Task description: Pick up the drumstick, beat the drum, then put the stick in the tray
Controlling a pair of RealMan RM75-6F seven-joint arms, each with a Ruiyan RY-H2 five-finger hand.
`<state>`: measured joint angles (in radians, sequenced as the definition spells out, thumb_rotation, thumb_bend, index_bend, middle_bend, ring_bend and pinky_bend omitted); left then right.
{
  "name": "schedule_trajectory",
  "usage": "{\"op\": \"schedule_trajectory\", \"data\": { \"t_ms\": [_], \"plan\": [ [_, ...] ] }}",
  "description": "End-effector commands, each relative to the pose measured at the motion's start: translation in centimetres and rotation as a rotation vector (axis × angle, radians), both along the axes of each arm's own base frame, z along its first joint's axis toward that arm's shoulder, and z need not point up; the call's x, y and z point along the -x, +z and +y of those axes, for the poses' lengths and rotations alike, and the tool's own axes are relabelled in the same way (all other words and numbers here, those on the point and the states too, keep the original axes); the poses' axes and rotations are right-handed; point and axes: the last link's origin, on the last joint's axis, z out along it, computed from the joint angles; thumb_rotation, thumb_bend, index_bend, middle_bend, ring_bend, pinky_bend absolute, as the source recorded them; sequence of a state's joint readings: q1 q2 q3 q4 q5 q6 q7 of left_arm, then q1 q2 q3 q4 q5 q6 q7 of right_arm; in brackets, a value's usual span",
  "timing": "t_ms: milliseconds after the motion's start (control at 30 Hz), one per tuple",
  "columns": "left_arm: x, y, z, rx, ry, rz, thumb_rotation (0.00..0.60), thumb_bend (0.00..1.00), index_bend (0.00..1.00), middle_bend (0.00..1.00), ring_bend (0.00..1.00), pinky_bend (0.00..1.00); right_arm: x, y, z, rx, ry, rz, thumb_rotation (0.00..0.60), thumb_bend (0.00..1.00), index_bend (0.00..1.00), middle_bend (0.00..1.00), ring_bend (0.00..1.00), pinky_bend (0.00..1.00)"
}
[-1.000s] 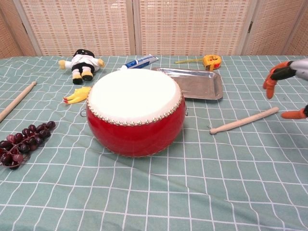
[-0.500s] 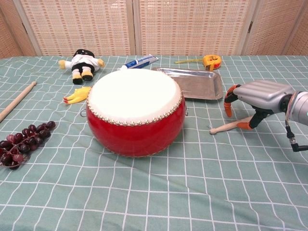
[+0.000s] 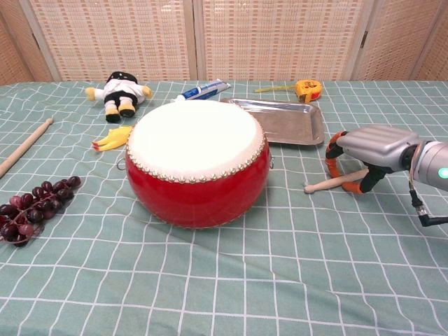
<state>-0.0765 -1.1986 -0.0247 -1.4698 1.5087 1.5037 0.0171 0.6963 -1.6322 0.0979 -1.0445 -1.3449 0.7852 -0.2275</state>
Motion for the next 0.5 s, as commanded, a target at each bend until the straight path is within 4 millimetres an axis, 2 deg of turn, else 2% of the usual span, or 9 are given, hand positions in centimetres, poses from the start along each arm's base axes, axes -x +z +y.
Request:
{"op": "schedule_trajectory", "data": {
  "t_ms": [33, 100, 200, 367, 500],
  "plan": [
    [0.1, 0.0, 0.0, -0.001, 0.001, -0.002, 0.6, 0.27, 0.08, 0.05, 0.05, 0.03, -0.2, 0.1, 0.0, 0.005, 0.0, -0.016, 0.6, 0.48, 0.57, 0.24, 0.1, 0.19],
    [0.1, 0.1, 0.0, -0.004, 0.003, -0.003, 0.6, 0.27, 0.07, 0.05, 0.05, 0.03, -0.5, 0.6, 0.0, 0.021, -0.001, -0.056, 0.6, 0.5, 0.59, 0.24, 0.11, 0.19],
    [0.2, 0.1, -0.1, -0.002, 0.005, -0.001, 0.6, 0.27, 0.08, 0.04, 0.05, 0.03, -1.7, 2.1, 0.3, 0.054, -0.018, -0.205, 0.6, 0.51, 0.61, 0.24, 0.12, 0.19],
    [0.1, 0.1, 0.0, 0.001, 0.005, 0.0, 0.6, 0.27, 0.08, 0.05, 0.05, 0.03, -3.5, 6.3, 1.2, 0.092, -0.092, -0.624, 0.6, 0.52, 0.64, 0.24, 0.15, 0.19],
    [-0.2, -0.1, 0.1, 0.008, -0.003, 0.002, 0.6, 0.27, 0.07, 0.05, 0.05, 0.03, -3.1, 8.4, 1.4, 0.087, -0.178, -0.935, 0.6, 0.52, 0.65, 0.24, 0.18, 0.2]
  ]
}}
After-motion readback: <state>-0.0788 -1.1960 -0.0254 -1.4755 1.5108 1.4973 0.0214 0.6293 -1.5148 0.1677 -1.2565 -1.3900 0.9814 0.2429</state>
